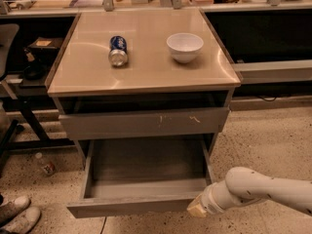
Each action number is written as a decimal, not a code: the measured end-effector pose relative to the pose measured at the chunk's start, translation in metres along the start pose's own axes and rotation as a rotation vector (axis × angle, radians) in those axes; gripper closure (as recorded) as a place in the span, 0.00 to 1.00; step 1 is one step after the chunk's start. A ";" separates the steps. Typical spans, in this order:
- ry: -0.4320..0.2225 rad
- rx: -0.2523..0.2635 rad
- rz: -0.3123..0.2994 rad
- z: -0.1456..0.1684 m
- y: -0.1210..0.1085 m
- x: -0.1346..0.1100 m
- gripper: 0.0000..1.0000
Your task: Close middle drawer
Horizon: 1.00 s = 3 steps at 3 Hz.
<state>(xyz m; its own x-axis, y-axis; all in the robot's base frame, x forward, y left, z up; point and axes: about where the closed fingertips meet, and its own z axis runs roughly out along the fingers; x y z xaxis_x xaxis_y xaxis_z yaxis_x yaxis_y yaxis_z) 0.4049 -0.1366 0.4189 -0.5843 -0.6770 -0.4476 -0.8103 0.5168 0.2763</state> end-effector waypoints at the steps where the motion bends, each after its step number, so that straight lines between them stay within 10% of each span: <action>1: 0.000 0.000 0.000 0.000 0.000 0.000 0.31; 3: 0.000 0.000 0.000 0.000 0.000 0.000 0.00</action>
Offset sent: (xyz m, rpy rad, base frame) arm 0.0000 0.0000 0.0000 0.0000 0.0000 0.0000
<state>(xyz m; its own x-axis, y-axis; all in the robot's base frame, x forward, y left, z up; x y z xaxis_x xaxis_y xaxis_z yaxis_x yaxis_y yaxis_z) 0.4048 -0.1364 0.4188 -0.5843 -0.6770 -0.4475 -0.8104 0.5165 0.2765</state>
